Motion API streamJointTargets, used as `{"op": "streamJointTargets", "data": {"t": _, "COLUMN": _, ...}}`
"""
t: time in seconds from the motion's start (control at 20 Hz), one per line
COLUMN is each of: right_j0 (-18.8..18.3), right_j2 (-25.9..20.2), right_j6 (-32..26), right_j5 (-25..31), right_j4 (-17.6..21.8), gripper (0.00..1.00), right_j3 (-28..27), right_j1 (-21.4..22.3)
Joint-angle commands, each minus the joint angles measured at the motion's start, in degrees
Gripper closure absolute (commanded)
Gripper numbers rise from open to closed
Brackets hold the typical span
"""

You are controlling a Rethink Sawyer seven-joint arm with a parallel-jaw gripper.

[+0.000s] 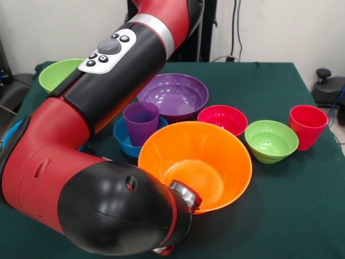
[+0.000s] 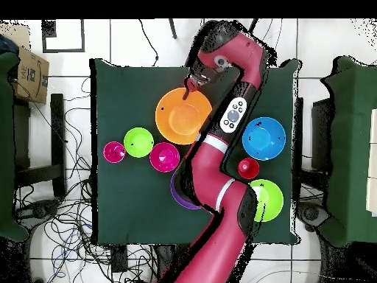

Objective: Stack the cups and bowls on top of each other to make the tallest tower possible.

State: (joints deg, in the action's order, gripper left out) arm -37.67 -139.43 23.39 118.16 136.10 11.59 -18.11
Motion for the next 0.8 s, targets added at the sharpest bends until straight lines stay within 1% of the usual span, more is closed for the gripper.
{"op": "streamJointTargets", "data": {"t": 0.05, "right_j0": -0.38, "right_j2": 7.76, "right_j6": -6.35, "right_j5": -6.95, "right_j4": 2.06, "gripper": 0.0, "right_j3": -3.89, "right_j1": -0.24}}
{"op": "streamJointTargets", "data": {"t": 0.5, "right_j0": -0.67, "right_j2": 8.47, "right_j6": -5.87, "right_j5": -8.52, "right_j4": 0.53, "gripper": 0.0, "right_j3": -3.73, "right_j1": -0.28}}
{"op": "streamJointTargets", "data": {"t": 0.7, "right_j0": -0.54, "right_j2": 9.09, "right_j6": -6.28, "right_j5": -8.39, "right_j4": 0.64, "gripper": 0.0, "right_j3": -3.53, "right_j1": -0.06}}
{"op": "streamJointTargets", "data": {"t": 0.75, "right_j0": -0.79, "right_j2": 9.48, "right_j6": -5.59, "right_j5": -8.66, "right_j4": -0.38, "gripper": 1.0, "right_j3": -3.31, "right_j1": -0.16}}
{"op": "streamJointTargets", "data": {"t": 0.8, "right_j0": -0.89, "right_j2": 9.94, "right_j6": -5.28, "right_j5": -9.36, "right_j4": -1.06, "gripper": 1.0, "right_j3": -3.0, "right_j1": -0.18}}
